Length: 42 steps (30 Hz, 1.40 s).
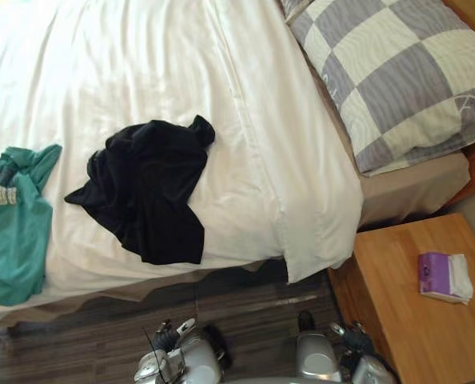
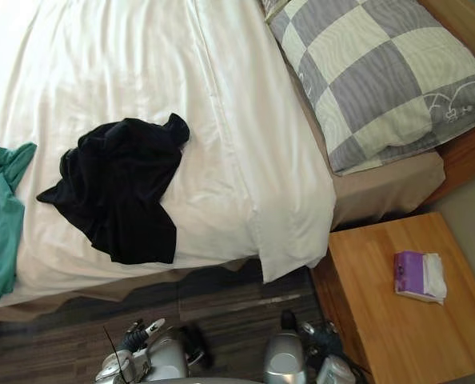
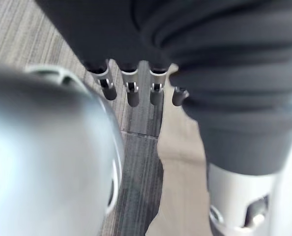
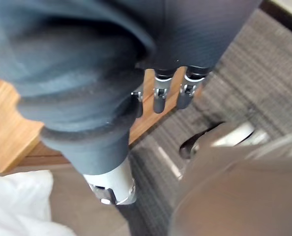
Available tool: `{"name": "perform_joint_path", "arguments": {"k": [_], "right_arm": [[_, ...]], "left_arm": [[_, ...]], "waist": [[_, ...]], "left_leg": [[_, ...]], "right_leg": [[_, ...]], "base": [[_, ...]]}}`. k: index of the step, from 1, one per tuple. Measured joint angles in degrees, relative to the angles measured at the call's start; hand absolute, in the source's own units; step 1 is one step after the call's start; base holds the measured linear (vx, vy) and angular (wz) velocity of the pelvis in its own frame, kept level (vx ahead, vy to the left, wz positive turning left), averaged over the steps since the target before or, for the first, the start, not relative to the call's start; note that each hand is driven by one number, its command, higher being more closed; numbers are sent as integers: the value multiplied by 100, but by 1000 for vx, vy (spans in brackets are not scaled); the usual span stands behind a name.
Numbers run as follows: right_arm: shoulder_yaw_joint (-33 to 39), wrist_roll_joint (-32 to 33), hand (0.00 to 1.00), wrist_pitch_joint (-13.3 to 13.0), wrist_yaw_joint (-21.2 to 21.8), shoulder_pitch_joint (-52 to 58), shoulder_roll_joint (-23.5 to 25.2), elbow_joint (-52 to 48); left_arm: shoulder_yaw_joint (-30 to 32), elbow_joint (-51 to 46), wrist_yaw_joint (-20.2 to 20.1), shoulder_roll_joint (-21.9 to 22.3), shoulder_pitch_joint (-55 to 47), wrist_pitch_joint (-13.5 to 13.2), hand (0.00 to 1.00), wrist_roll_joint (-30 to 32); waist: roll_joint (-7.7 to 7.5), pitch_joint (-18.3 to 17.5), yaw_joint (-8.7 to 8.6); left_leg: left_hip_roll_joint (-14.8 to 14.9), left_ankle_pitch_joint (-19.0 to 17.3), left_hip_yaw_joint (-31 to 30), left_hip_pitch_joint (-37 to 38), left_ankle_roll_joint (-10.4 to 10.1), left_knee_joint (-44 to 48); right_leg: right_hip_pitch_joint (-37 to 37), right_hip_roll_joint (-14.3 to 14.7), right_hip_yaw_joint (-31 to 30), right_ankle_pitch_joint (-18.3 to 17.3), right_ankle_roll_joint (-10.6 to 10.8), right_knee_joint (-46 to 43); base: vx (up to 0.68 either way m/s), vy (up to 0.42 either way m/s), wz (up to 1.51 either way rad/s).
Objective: Tidy the bed and pick cloth on bed and put in laundry
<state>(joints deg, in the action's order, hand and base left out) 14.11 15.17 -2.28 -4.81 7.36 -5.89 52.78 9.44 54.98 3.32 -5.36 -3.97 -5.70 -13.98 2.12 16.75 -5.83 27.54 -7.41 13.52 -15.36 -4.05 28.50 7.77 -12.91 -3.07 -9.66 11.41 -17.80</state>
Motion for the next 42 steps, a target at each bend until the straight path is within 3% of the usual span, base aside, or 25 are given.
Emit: {"name": "perform_joint_path", "arguments": {"k": [2,3,4,5,6,7,8,9,10,11,13,14,21,23,25,29,31,33,34,35,36,39,40,41,42], "right_arm": [[94,-3,0,8,1,210,-65,156],[82,-4,0,41,5,256,-112,356],[192,0,0,33,-13,313,-127,433],[231,0,0,32,-17,237,-20,514],[387,-1,0,71,-94,207,194,587],[401,-3,0,98,-116,189,232,665],[227,-13,0,134,-115,152,238,641],[131,-17,0,131,-119,154,238,637],[-8,-26,0,133,-128,149,267,612],[-217,-165,0,133,-105,159,286,457],[-390,-269,0,87,-2,179,245,135],[-476,-399,0,42,61,170,225,-91],[-733,-698,0,-78,172,76,59,-222],[-903,-889,0,-78,166,-57,-58,-187],[-1079,-1230,0,-39,130,-228,-253,-7],[-1190,-1525,0,-7,135,-357,-269,-39],[-1174,-1541,0,21,136,-361,-268,-82],[-1163,-1552,0,25,137,-337,-299,-82],[-1152,-1568,0,43,139,-359,-245,-51],[-1015,-1574,0,42,175,-345,-84,-33],[-969,-1576,0,43,177,-344,-22,-34],[-982,-1582,0,73,167,-373,146,-122],[-1064,-1583,0,72,156,-383,213,-123],[-1099,-1594,0,56,160,-385,290,-166],[-1125,-1594,0,43,161,-384,294,-172]], "left_arm": [[13,1,41,10,-18,-28,0,3],[-2,18,50,70,-52,-19,0,4],[-60,19,44,149,-114,-21,0,-4],[-80,77,89,51,-71,-47,0,15],[-30,117,116,-84,-38,-68,0,-15],[-32,182,116,-195,-24,-32,0,-15],[-27,185,133,-306,-82,-25,0,-15],[-30,186,145,-321,-98,-13,0,-14],[-36,180,155,-326,-149,2,0,-15],[-42,170,143,-326,-185,3,0,-15],[-45,133,60,-280,-183,8,0,-1],[-45,128,44,-240,-167,27,0,16],[-338,68,48,79,-130,80,0,351],[-551,-145,39,135,-71,50,0,298],[-671,-211,35,194,-37,21,0,175],[-653,-189,37,173,-96,28,0,191],[-644,-86,44,159,-56,46,0,207],[-661,-57,45,220,-30,44,0,234],[-668,7,40,205,59,48,0,246],[-749,92,48,71,145,50,0,273],[-770,127,48,28,170,51,0,297],[-758,189,53,-100,64,170,0,365],[-736,188,52,-121,3,178,0,352],[-702,189,54,-211,-16,213,0,339],[-700,191,53,-247,-3,215,0,339]], "waist": [[35,-130,-10],[95,-257,-21],[143,-343,-44],[-88,-339,-46],[-352,-442,-46],[-433,-548,39],[-524,-607,113],[-530,-608,114],[-517,-603,115],[-449,-601,104],[-361,-589,56],[-375,-596,34],[-147,-514,102],[-141,-405,131],[-35,-326,214],[-63,-302,330],[-55,-317,294],[10,-357,267],[-25,-409,267],[-256,-498,220],[-309,-524,216],[-241,-507,353],[-258,-517,362],[-255,-517,316],[-255,-517,309]], "left_leg": [[154,7,-585,-71,-7,-396],[152,150,-775,-1,-348,-661],[28,421,-686,199,-1053,-1009],[-129,339,-583,174,-1155,-792],[-471,116,-468,45,-1124,-576],[-467,31,-211,-8,-1076,-485],[-477,69,152,181,-1031,-661],[-481,95,236,290,-994,-763],[-554,236,422,679,-837,-1161],[-678,456,608,1082,-699,-1711],[-930,611,771,1282,-546,-2094],[-1212,624,811,1353,-521,-2181],[-1596,857,486,1435,-250,-2475],[-1679,857,480,896,-250,-1797],[-1639,859,1048,610,-245,-1151],[-1644,643,1152,575,-79,-1131],[-1315,536,1168,597,5,-1068],[-1178,581,1095,718,-160,-1364],[-1403,518,1008,815,-337,-1590],[-1749,646,1040,814,-214,-1937],[-1824,673,1053,814,-177,-2018],[-1854,770,1307,1095,-42,-2498],[-1860,792,1339,1204,-9,-2605],[-1835,813,1312,1300,20,-2694],[-1825,831,1298,1324,38,-2721]], "right_leg": [[190,-330,-35,-215,291,-310],[237,-544,-51,-245,360,-283],[157,-775,-103,-144,363,-29],[104,-1031,-212,-22,351,85],[214,-1329,-216,722,259,340],[409,-1315,26,1755,-237,634],[616,-1266,690,2067,-713,493],[602,-1150,966,1905,-593,335],[509,-670,1269,1435,-170,-14],[385,49,1295,852,-114,-431],[330,601,1455,156,-435,-671],[172,631,1743,-85,-720,-487],[-455,355,2116,-103,-702,390],[-457,116,2352,-108,-593,357],[-596,-136,2521,16,-489,371],[-647,-244,2589,234,-436,607],[-696,-329,2592,311,-312,611],[-779,-348,2626,474,-108,802],[-800,-450,2606,617,2,960],[-731,-682,2634,917,-45,1126],[-665,-743,2642,1024,-109,1106],[-396,-733,3288,1624,-910,832],[-327,-684,3345,1559,-850,707],[-306,-385,3015,1203,-622,581],[-293,-211,2808,1057,-587,587]], "base": [[120,561,19],[146,740,3],[148,805,-5],[101,800,-18],[50,741,-47],[41,792,-87],[54,626,-88],[116,504,-80],[162,409,-48],[165,361,-45],[78,241,-12],[33,205,-2],[-44,79,37],[-33,106,69],[-10,124,50],[0,112,0],[-13,162,1],[33,213,1],[71,370,17],[63,343,18],[62,296,14],[59,208,-36],[98,129,-35],[50,25,-8],[56,-27,20]]}}
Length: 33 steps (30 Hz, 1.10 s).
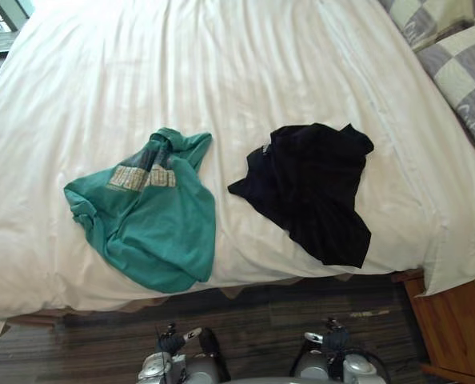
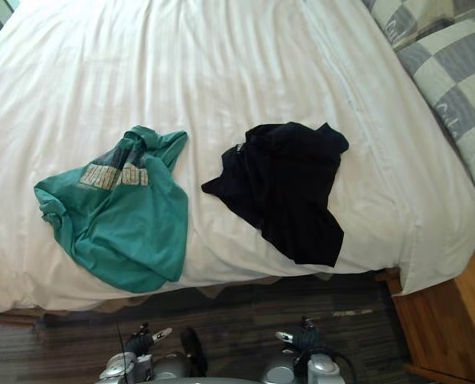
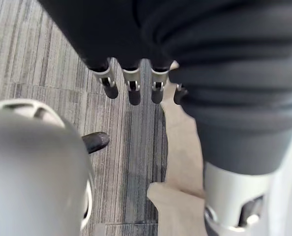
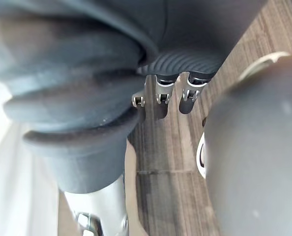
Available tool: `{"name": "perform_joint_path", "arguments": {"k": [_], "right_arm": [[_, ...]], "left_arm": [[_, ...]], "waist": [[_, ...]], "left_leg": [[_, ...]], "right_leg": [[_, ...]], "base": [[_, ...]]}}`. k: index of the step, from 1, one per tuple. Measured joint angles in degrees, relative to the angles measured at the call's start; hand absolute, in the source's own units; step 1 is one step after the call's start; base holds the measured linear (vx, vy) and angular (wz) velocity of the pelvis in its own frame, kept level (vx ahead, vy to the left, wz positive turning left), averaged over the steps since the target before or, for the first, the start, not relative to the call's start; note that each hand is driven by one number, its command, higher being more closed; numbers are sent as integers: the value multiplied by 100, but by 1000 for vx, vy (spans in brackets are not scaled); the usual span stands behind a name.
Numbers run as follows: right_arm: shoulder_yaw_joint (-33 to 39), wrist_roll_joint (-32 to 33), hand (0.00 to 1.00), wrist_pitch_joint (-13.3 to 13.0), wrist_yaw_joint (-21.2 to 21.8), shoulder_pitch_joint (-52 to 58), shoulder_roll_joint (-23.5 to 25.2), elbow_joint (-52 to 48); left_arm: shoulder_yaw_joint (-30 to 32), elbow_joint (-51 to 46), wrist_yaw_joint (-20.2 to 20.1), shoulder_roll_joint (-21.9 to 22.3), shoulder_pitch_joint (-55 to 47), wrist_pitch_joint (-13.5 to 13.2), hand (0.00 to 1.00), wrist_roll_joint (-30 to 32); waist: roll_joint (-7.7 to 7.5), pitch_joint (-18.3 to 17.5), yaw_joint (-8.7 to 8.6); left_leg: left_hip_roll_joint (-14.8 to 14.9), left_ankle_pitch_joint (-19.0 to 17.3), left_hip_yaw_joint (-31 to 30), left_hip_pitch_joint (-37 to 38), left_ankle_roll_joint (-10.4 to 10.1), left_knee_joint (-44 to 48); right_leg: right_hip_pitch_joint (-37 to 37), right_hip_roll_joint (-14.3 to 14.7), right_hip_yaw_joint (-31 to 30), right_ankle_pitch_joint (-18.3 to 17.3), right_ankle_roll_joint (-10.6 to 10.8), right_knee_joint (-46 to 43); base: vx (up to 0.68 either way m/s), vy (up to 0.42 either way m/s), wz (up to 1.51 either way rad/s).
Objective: Tidy the bed and pick cloth on bed and put in laundry
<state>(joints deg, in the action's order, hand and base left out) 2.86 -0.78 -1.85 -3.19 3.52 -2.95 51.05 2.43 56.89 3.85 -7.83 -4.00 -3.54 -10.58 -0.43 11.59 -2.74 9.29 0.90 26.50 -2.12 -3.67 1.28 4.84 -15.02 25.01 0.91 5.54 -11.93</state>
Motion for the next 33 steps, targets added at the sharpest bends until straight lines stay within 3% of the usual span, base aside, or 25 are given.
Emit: {"name": "perform_joint_path", "arguments": {"k": [2,3,4,6,10,14,17,19,22,28,33], "right_arm": [[4,17,0,-5,-26,46,17,-28],[17,23,0,-8,-41,51,11,-24],[65,25,0,-20,-48,50,8,-18],[92,36,0,-22,-48,47,-94,15],[624,112,0,-3,-181,-8,-28,334],[1661,527,0,114,-343,102,-77,482],[2452,969,0,195,-446,335,-293,213],[2833,1149,0,218,-485,665,-496,-570],[3267,1146,0,153,-581,950,-715,-1630],[3995,1102,0,-194,-931,901,-1071,-2933],[3977,784,0,-448,-1070,588,-1256,-3728]], "left_arm": [[93,128,3,-87,84,3,0,20],[165,171,7,-101,91,4,0,23],[314,246,18,24,82,32,0,23],[584,358,22,167,8,54,0,19],[1339,427,7,296,-107,56,0,-389],[2907,442,49,233,-204,117,0,-861],[4240,439,164,-173,-229,214,0,-1028],[5143,417,250,-572,-291,210,0,-1047],[5818,207,296,-1003,-424,199,0,-1251],[6033,-1091,533,-1845,-446,-192,0,-1789],[5311,-2857,922,-2409,-394,-712,0,-1607]], "waist": [[-19,-8,-23],[-83,-40,-12],[52,-8,-14],[174,-11,-20],[137,-48,44],[95,-91,43],[97,-136,43],[139,-330,29],[162,-587,-4],[115,-927,3],[61,-991,62]], "left_leg": [[-111,99,-148,63,-31,-121],[-151,119,-165,119,-50,-171],[-159,229,-175,237,-89,-347],[-147,337,-148,435,-170,-576],[-43,375,-86,631,-229,-665],[-75,375,-94,683,-232,-691],[-107,374,-105,724,-232,-713],[-120,360,-95,680,-231,-714],[-129,344,-112,666,-233,-713],[-124,345,-268,558,-235,-712],[-153,345,-287,541,-233,-713]], "right_leg": [[-190,541,-522,-419,-80,445],[-292,539,-508,-432,-48,547],[-396,589,-482,-433,-41,643],[-501,654,-485,-434,-41,675],[-688,806,-532,-435,-43,831],[-790,790,-524,-430,-39,916],[-860,758,-497,-427,-34,933],[-864,791,-484,-395,-10,1025],[-913,793,-462,-358,-2,1139],[-964,796,-302,-362,-2,1204],[-966,802,-297,-362,-2,1191]], "base": [[30,-69,37],[51,-89,25],[45,-62,8],[37,-58,-5],[-13,-68,-10],[-21,6,4],[-18,14,6],[-12,-3,2],[7,-1,2],[-4,-11,14],[1,-1,1]]}}
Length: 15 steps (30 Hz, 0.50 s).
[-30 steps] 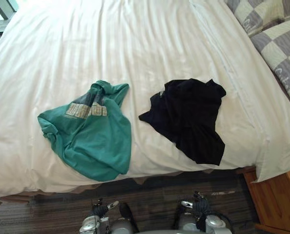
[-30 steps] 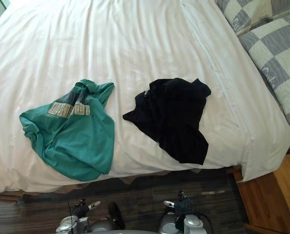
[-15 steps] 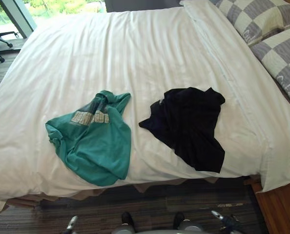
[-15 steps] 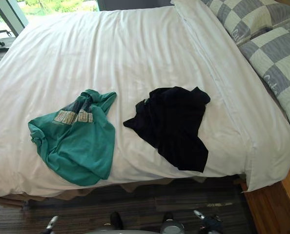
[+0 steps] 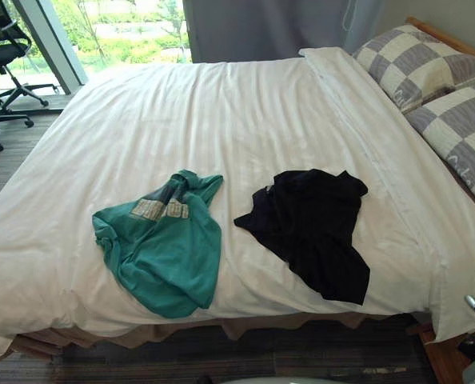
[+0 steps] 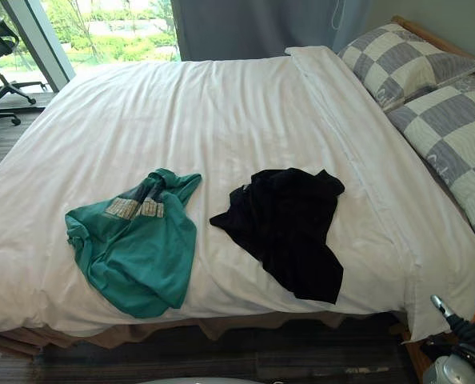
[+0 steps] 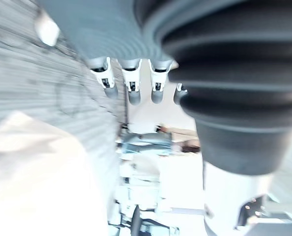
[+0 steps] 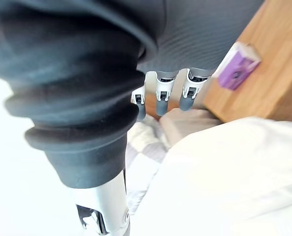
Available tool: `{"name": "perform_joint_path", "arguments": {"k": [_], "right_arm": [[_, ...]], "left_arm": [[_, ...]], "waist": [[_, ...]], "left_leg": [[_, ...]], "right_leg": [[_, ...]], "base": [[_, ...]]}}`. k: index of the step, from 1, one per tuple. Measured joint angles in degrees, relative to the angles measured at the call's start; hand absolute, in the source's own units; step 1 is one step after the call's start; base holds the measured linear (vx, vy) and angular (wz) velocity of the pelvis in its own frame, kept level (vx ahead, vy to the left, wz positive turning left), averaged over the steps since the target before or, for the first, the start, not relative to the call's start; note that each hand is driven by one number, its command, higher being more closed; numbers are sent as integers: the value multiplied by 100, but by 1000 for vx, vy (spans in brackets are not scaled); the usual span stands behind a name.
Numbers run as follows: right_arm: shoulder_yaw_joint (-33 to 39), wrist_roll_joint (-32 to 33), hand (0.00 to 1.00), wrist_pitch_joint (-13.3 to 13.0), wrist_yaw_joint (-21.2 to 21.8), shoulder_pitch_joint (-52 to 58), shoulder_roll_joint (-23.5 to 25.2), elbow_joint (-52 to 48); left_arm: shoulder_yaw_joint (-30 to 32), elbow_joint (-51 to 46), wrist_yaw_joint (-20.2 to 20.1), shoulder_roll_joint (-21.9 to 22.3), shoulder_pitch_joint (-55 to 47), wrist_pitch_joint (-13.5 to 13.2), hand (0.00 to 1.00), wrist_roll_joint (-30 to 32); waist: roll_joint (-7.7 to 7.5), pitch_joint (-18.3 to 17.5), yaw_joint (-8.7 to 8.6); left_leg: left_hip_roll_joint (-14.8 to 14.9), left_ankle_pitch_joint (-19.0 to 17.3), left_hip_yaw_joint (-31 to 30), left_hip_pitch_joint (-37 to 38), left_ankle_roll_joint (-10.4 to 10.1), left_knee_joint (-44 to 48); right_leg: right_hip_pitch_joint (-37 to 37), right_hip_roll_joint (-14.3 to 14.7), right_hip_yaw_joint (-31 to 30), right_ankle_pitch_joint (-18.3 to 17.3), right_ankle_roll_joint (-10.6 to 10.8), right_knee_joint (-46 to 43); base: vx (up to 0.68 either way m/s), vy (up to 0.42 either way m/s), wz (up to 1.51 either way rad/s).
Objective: Tidy the bed and pick cloth on bed and put in laundry
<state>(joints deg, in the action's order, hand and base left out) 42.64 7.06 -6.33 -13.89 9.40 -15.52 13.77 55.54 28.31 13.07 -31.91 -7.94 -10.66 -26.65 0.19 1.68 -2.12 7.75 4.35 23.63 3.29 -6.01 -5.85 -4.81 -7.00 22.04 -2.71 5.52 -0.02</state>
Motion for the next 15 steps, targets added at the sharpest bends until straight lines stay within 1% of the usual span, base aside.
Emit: {"name": "perform_joint_path", "arguments": {"k": [1,2,4,6,7,8,10,12,15], "right_arm": [[-68,-74,0,-30,-53,-97,-92,-76],[-121,-94,0,-53,-66,-141,-136,-123],[-229,-162,0,-157,-98,-255,-265,-303],[-388,-386,0,-229,-96,-401,-396,-486],[-444,-433,0,-229,-97,-435,-427,-535],[-546,-547,0,-229,-94,-486,-492,-619],[-716,-607,0,-228,-77,-539,-615,-631],[-940,-747,0,-223,-65,-552,-691,-654],[-1255,-792,0,-213,40,-617,-807,-963]], "left_arm": [[-206,-342,83,-84,55,-101,0,147],[-324,-524,116,-115,78,-138,0,259],[-845,-1204,305,-114,194,-179,0,1030],[-1401,-1725,454,-4,328,-110,0,2113],[-1524,-1809,463,44,356,-101,0,2270],[-1729,-1912,458,160,439,-65,0,2695],[-1965,-1959,443,282,511,28,0,3112],[-2241,-1962,431,394,526,126,0,3358],[-2551,-1962,373,448,536,276,0,3653]], "waist": [[8,-16,6],[12,-28,6],[47,-50,5],[108,-66,-17],[123,-67,-19],[158,-65,-29],[187,-51,-45],[222,-29,-90],[327,79,-112]], "left_leg": [[-10,0,-3,-1,1,0],[-16,-1,-3,-2,2,-1],[-30,-3,-25,-1,8,-2],[-36,0,-23,42,11,0],[-36,1,-17,51,12,0],[-36,1,-13,66,12,1],[-34,1,14,102,12,0],[-18,0,47,120,12,0],[-1,2,200,68,14,3]], "right_leg": [[1,-7,-1,0,0,-4],[4,-11,-4,0,0,-5],[5,-30,-10,1,0,-22],[16,-38,-32,2,-1,-41],[17,-39,-42,2,-2,-49],[17,-40,-62,3,-2,-58],[22,-37,-129,4,-4,-67],[46,-25,-187,4,-5,-89],[227,-11,-357,58,-41,-140]], "base": [[0,0,0],[0,0,0],[0,0,0],[9,1,-2],[10,-1,-6],[-3,-1,-7],[-21,-4,-14],[-34,-10,-16],[-57,2,-24]]}}
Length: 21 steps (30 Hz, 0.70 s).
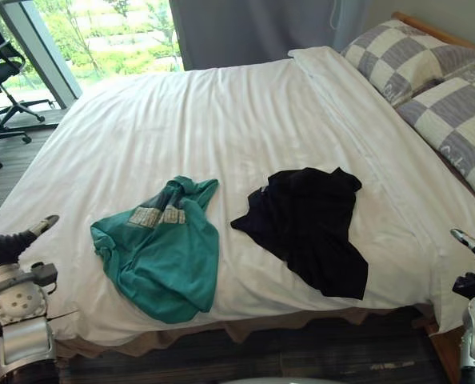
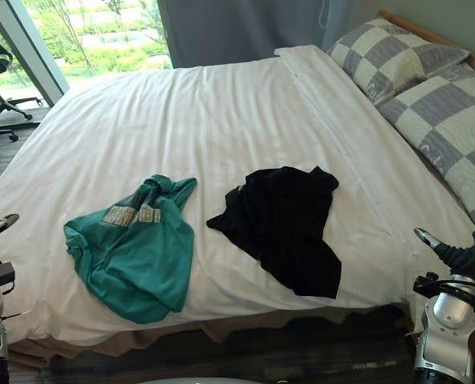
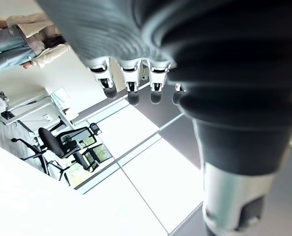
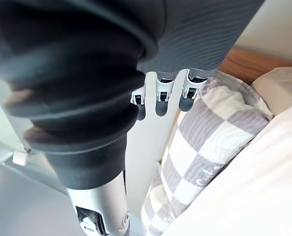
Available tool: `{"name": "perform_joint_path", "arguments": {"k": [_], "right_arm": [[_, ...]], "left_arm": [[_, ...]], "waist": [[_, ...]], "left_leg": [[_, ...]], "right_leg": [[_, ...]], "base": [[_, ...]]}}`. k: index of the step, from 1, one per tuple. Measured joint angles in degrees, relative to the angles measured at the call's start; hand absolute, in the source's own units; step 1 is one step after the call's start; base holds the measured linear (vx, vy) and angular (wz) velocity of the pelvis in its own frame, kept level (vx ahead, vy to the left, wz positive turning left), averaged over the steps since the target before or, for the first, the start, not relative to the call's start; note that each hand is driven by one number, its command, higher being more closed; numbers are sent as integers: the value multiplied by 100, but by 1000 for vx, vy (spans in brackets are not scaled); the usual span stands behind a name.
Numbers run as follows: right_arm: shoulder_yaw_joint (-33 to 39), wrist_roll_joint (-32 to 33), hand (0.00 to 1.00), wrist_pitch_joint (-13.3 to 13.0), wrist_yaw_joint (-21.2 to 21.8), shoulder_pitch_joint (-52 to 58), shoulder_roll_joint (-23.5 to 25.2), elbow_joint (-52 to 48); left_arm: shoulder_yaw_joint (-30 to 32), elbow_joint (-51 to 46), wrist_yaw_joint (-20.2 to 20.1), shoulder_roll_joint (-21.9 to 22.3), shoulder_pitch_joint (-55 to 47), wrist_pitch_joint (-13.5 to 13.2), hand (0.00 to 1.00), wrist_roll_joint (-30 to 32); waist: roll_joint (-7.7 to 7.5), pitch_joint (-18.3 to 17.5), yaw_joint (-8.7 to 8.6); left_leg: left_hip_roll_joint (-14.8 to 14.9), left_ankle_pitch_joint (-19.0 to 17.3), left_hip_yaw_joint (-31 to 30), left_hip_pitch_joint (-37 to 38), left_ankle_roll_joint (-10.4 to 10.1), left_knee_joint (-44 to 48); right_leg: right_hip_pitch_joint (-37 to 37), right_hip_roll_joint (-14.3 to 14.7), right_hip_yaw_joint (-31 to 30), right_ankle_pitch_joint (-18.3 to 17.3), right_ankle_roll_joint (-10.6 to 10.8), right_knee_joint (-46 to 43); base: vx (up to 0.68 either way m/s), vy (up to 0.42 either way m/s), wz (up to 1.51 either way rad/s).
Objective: Tidy the bed and pick cloth on bed and put in laundry
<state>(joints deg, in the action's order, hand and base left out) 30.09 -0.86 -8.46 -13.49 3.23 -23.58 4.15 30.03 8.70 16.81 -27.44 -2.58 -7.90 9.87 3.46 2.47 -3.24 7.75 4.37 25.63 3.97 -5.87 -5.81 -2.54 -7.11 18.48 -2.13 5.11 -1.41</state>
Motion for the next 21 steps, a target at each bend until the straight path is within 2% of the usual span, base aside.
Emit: {"name": "perform_joint_path", "arguments": {"k": [3,5,7,10,14,15,21], "right_arm": [[-316,-109,0,0,14,-393,-203,-122],[-503,-187,0,-1,19,-828,-340,-129],[-619,-199,0,-1,22,-1083,-422,-132],[-693,-199,0,-1,17,-1372,-439,-142],[-733,-197,0,-6,-13,-1566,-442,-156],[-759,-198,0,-7,-29,-1658,-442,-177],[-801,-204,0,-21,-53,-1722,-425,-357]], "left_arm": [[-275,4,-53,-2,255,132,0,318],[-461,30,-65,-32,792,252,0,544],[-576,117,-93,-186,1224,291,0,711],[-896,431,-164,-647,1745,413,0,1087],[-972,805,-177,-835,2239,545,0,1489],[-1004,958,-179,-943,2424,628,0,1618],[-1048,1078,-302,-1136,2685,763,0,1880]], "waist": [[129,221,-40],[221,486,-81],[243,737,-91],[255,979,-99],[265,1143,-86],[264,1314,-85],[288,1632,-19]], "left_leg": [[-7,50,116,-181,65,28],[-23,130,142,-496,138,29],[-25,209,163,-702,189,29],[-20,318,195,-1024,238,35],[-16,377,197,-1358,266,38],[-12,393,200,-1427,280,39],[-11,407,207,-1664,293,41]], "right_leg": [[293,-10,-160,107,-12,-60],[633,-18,-227,247,-25,-58],[856,-17,-267,337,-47,-59],[1211,-11,-313,442,-74,-69],[1567,-11,-318,476,-104,-124],[1641,-9,-322,483,-114,-145],[1895,-10,-358,483,-115,-185]], "base": [[-94,21,-26],[-143,25,-12],[-135,14,-8],[-54,-3,-7],[13,-1,0],[59,-1,1],[61,3,0]]}}
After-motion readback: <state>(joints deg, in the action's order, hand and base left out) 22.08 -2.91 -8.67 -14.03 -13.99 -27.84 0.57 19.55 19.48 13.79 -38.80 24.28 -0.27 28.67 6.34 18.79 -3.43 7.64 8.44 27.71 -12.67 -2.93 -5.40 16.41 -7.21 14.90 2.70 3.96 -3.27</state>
